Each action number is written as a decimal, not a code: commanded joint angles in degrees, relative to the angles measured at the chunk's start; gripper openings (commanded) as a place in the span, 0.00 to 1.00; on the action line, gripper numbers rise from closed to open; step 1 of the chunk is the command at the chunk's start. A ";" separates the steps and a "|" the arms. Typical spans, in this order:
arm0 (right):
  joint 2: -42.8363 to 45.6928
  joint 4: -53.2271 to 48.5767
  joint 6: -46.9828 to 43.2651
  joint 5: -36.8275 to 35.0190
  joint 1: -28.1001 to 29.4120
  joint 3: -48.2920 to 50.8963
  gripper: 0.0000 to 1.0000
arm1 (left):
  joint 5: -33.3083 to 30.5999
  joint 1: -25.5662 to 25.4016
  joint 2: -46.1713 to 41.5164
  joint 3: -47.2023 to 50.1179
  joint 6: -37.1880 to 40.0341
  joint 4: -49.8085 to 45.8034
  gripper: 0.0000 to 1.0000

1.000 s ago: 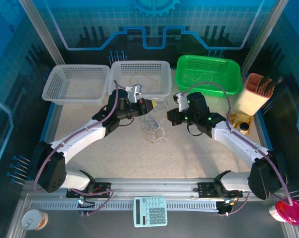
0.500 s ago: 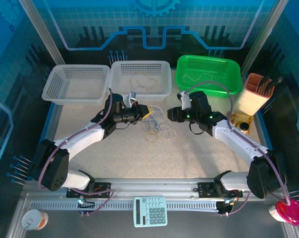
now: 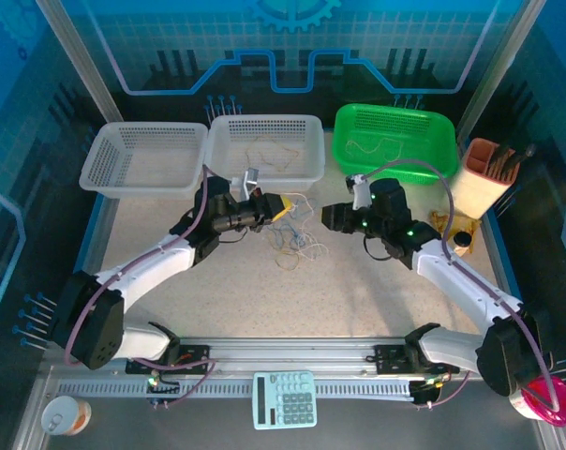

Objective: Untangle the cables

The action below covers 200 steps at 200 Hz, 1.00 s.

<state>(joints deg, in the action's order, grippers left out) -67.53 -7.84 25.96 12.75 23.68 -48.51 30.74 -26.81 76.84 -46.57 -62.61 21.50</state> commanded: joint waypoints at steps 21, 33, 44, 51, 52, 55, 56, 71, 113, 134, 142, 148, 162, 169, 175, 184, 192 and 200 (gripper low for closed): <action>-2.99 3.02 -0.21 7.45 -3.23 -1.51 0.51 | 4.76 -0.26 -2.28 -1.23 10.66 -2.61 0.00; -3.98 4.17 -0.65 10.24 -3.15 -1.50 0.51 | 5.78 -0.26 -2.30 -1.08 11.63 -1.88 0.00; -4.66 5.31 -0.88 12.19 -3.12 -1.08 0.51 | 6.33 -0.26 -2.27 -1.29 11.99 -1.72 0.00; -4.90 6.07 -0.99 13.07 -3.09 -0.74 0.51 | 6.52 -0.26 -2.22 -1.46 12.07 -1.61 0.00; -4.94 6.16 -0.95 13.21 -3.15 -0.68 0.51 | 6.56 -0.26 -2.22 -1.44 12.07 -1.58 0.00; -5.05 6.44 -1.01 13.44 -3.13 -0.45 0.51 | 6.72 -0.26 -2.22 -1.50 12.08 -1.54 0.00; -5.06 6.57 -1.00 13.53 -3.12 -0.40 0.51 | 6.75 -0.26 -2.22 -1.51 12.08 -1.50 0.00; -5.49 7.77 -0.79 14.55 -3.04 0.23 0.51 | 7.13 -0.23 -2.06 -1.86 12.07 -1.46 0.00; -8.15 9.34 -0.38 16.67 -3.07 -0.56 0.50 | 7.48 -0.26 -2.03 -1.92 11.72 -1.05 0.00; -10.09 10.16 -0.34 18.88 -3.04 -1.57 0.50 | 7.80 -0.22 -2.04 -1.75 11.32 -0.58 0.00; -10.85 10.62 -0.37 19.63 -3.04 -1.59 0.50 | 7.84 -0.26 -2.12 -1.69 11.36 -0.56 0.00; -11.19 10.83 -0.31 20.06 -3.04 -1.59 0.49 | 7.89 -0.26 -2.13 -1.65 11.28 -0.58 0.00; -11.98 11.17 -0.29 20.63 -3.05 -2.96 0.46 | 8.02 -0.33 -2.30 -1.52 11.24 -0.49 0.00; -12.19 11.34 -0.23 20.73 -3.07 -3.25 0.42 | 8.02 -0.30 -2.39 -1.35 11.24 -0.49 0.00; -12.28 11.59 -0.20 20.73 -3.07 -3.26 0.37 | 8.08 -0.35 -2.48 -1.36 11.23 -0.58 0.00; -12.37 12.04 -0.05 20.97 -3.07 -3.18 0.28 | 8.11 -0.30 -2.56 -1.30 11.26 -0.53 0.00; -12.37 12.21 -0.11 21.16 -3.10 -3.17 0.20 | 8.19 -0.30 -2.66 -1.33 11.32 -0.57 0.00; -12.28 12.26 -0.05 21.19 -3.09 -3.00 0.13 | 8.13 -0.35 -2.82 -1.25 11.31 -0.59 0.00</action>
<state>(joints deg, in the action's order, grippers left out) -79.77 2.11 25.63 31.94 20.93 -49.80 37.34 -26.81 76.01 -46.78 -52.31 19.84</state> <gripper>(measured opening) 0.204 0.055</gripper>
